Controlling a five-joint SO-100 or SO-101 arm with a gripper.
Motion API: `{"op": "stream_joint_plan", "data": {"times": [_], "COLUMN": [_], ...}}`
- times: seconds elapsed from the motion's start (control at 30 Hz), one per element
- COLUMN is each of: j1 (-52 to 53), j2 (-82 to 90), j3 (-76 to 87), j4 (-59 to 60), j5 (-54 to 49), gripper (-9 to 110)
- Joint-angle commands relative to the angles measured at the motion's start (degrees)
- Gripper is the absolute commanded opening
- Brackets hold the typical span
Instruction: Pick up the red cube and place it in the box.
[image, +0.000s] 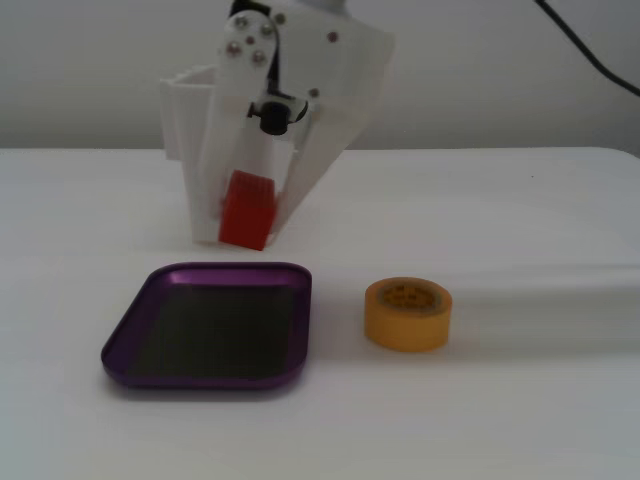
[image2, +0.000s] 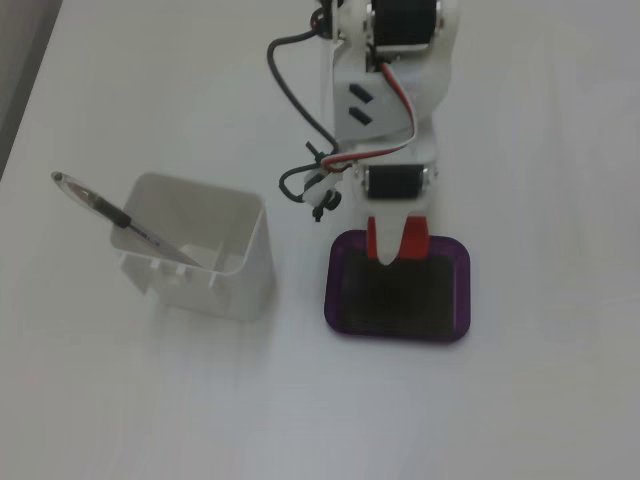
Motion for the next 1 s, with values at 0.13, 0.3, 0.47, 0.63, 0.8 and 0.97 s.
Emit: {"op": "stream_joint_plan", "data": {"times": [0.13,0.3,0.47,0.63,0.8,0.97], "j1": [2.46,2.20,2.02,2.20,2.46,1.67], "j2": [-10.99,-15.12,-15.91,-16.00,-15.64,-14.85], "j3": [-16.52,-18.37,-18.46,-17.75,-18.46,-19.07], "j4": [3.78,5.71,5.71,5.71,8.35,12.30], "j5": [2.29,2.29,1.76,1.67,1.76,1.76], "gripper": [-1,-1,-1,0,4,14]}}
